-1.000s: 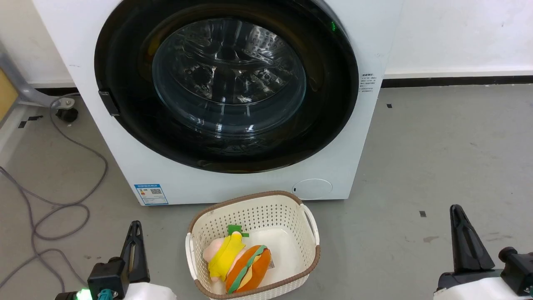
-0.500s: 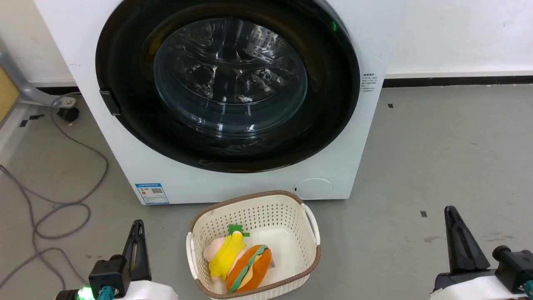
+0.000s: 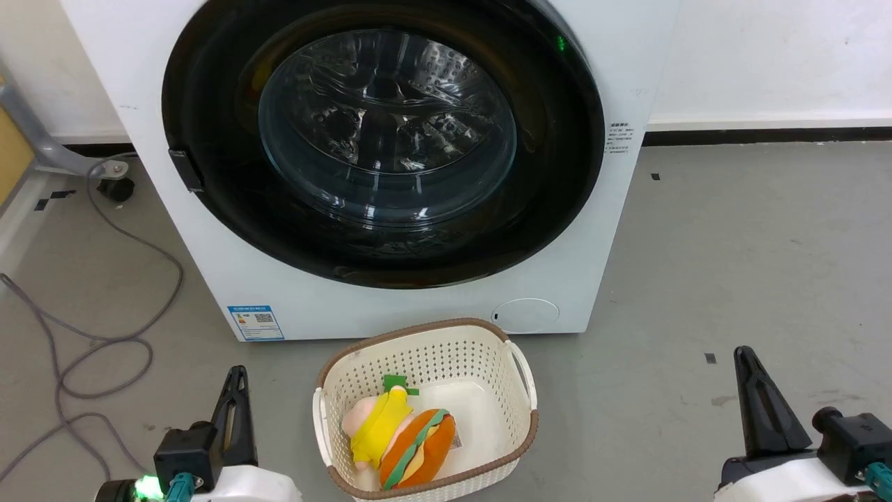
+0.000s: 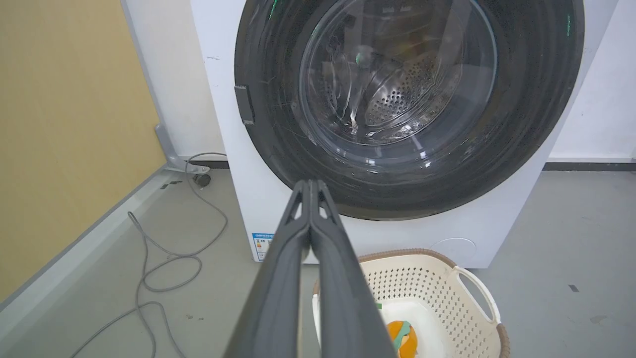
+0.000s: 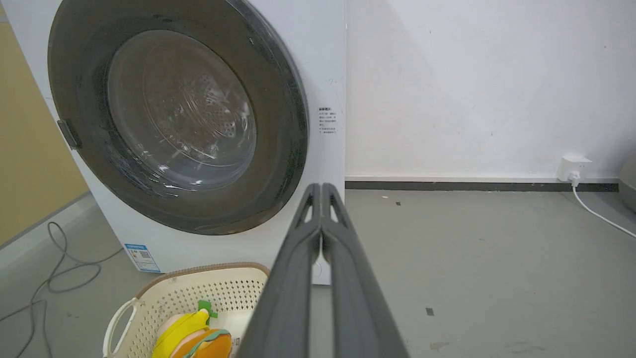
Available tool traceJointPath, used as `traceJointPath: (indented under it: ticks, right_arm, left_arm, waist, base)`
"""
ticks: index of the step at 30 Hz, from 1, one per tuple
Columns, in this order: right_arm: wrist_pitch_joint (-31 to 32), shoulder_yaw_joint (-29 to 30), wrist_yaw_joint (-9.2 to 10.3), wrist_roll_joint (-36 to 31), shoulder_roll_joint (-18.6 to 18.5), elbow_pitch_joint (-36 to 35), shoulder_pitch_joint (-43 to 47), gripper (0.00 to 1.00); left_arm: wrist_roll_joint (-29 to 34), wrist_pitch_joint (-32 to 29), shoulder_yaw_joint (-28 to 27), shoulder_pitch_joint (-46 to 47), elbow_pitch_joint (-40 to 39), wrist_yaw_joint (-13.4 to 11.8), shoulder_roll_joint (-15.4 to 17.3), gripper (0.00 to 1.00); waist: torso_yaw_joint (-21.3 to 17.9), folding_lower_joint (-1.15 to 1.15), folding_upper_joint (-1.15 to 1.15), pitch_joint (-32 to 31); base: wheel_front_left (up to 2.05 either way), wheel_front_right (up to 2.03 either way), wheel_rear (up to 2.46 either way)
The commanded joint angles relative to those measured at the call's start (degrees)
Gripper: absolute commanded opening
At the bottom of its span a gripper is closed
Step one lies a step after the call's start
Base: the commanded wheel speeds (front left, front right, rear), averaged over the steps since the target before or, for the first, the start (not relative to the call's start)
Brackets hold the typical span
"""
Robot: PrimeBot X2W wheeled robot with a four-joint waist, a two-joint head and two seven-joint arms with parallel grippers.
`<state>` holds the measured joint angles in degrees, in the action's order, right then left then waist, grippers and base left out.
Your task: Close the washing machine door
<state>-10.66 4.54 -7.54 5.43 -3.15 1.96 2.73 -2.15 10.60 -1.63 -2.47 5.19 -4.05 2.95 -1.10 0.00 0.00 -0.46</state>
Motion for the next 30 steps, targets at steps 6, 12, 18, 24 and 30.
traceJointPath:
  ticks: [6, 12, 18, 24, 30]
  right_arm:
    - [0.9, -0.5, 0.02, -0.6, 0.1, -0.5, -0.8, 0.00]
    - [1.6, -0.8, 0.02, -1.0, 0.1, -0.6, -1.0, 0.00]
    - [2.3, -1.1, 0.02, -1.3, 0.1, -0.7, -1.1, 0.00]
    - [2.9, -1.3, 0.03, -1.6, 0.1, -0.8, -1.2, 0.00]
    - [3.6, -1.6, 0.03, -2.0, 0.1, -0.9, -1.4, 0.00]
  left_arm:
    - [0.5, -0.9, 0.1, 0.7, -0.7, 0.5, 0.0, 0.00]
    - [0.6, -1.6, 0.2, 0.8, -1.0, 0.7, 0.0, 0.00]
    - [0.7, -2.3, 0.4, 1.0, -1.3, 1.0, 0.0, 0.00]
    - [0.8, -2.9, 0.4, 1.1, -1.6, 1.2, 0.0, 0.00]
    - [0.9, -3.6, 0.6, 1.2, -1.9, 1.5, 0.0, 0.00]
  waist:
    - [0.1, 0.00, 0.00, 0.0]
    - [0.2, 0.00, 0.00, 0.1]
    - [0.2, 0.00, 0.00, 0.1]
    - [0.3, 0.00, 0.00, 0.1]
    - [0.4, 0.00, 0.00, 0.1]
  base:
    - [0.00, 0.00, 0.00]
    - [0.00, 0.00, 0.00]
    - [0.00, 0.00, 0.00]
    - [0.00, 0.00, 0.00]
    - [0.00, 0.00, 0.00]
